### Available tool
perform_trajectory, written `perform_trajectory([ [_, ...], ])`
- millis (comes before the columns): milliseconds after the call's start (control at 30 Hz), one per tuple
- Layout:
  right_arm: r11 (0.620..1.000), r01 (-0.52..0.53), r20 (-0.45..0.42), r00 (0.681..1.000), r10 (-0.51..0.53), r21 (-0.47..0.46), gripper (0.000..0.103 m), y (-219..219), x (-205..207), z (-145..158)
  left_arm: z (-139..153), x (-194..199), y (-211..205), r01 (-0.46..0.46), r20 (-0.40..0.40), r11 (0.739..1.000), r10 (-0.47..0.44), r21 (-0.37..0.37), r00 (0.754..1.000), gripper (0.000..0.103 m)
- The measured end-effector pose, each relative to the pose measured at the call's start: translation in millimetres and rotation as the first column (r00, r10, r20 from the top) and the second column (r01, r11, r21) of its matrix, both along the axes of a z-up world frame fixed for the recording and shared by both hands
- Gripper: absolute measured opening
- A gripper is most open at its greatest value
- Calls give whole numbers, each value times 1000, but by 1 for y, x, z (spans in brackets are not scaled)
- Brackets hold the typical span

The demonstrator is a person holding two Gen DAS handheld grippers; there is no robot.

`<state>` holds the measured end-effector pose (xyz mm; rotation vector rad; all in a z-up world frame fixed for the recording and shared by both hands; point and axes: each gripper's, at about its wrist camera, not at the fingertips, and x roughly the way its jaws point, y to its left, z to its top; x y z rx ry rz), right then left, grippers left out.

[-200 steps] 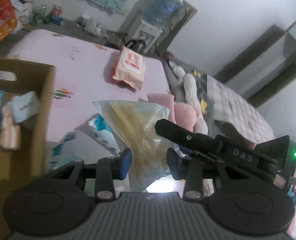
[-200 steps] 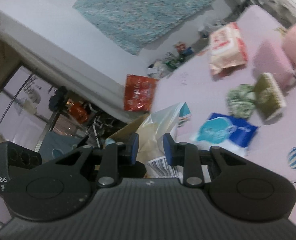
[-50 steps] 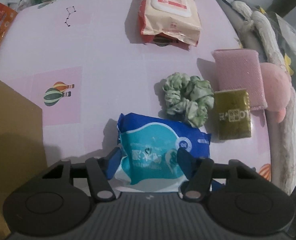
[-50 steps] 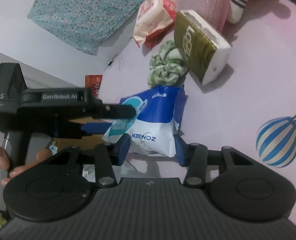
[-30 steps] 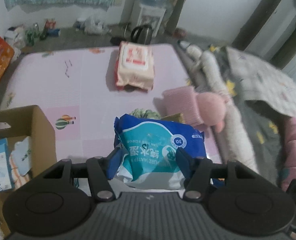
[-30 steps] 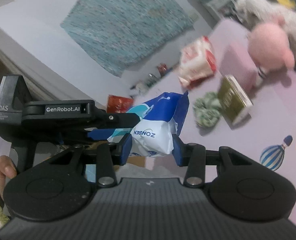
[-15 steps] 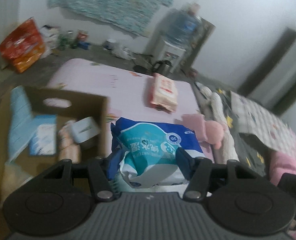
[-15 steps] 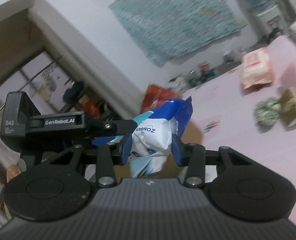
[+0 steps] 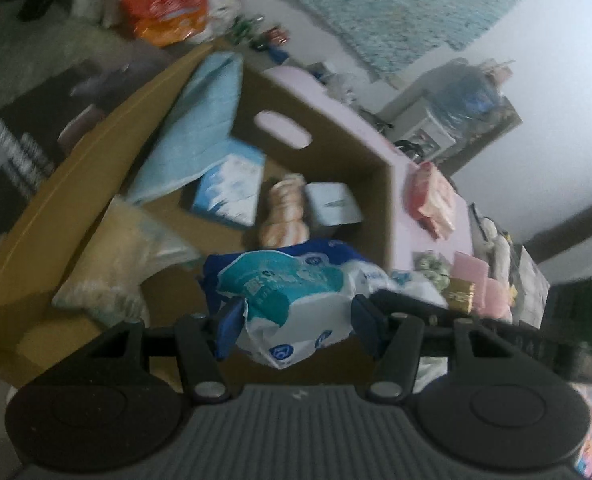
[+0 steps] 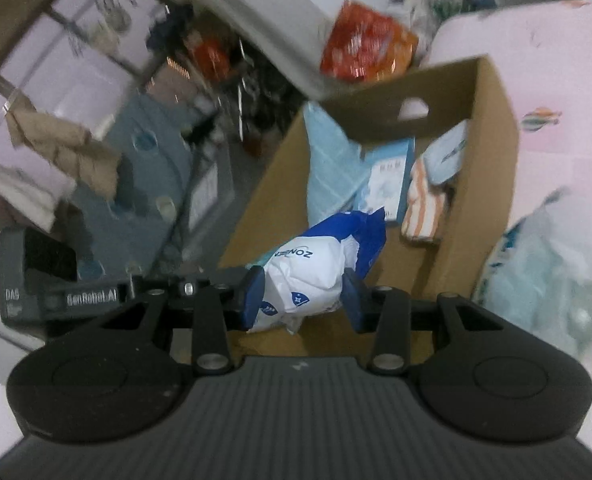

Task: Organize soft objects
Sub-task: 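Carry the wet wipes pack with both tools into the cardboard box, then release the wipes pack and press it down into the box with the right tool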

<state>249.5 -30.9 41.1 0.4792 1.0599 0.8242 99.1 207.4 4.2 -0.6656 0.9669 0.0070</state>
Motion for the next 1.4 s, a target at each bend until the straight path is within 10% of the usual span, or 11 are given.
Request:
perform_trajectory([
  [333,926,-278,0,958,288,-255,41,84,54,-22,-62,-11,18,-58,-93,996,51,-72,994,56],
  [633,858,-256,58,948,313,-445,50,136,77,-46,-69,-18,26,-68,-88,996,62,-65,994,57],
  [967,950,-34,4,999,37,-309,55,123,104,-50,-61,-25,27,-44,-49,999,43,-15,998,57],
  [1167,922,-48,18,998,60,-383,55,104,82,-26,-55,-35,38,-50,-19,998,50,-24,999,57],
  [1400,931,-35,-192,981,-38,-363,64,93,71,-38,-35,-51,49,-96,40,995,95,19,995,59],
])
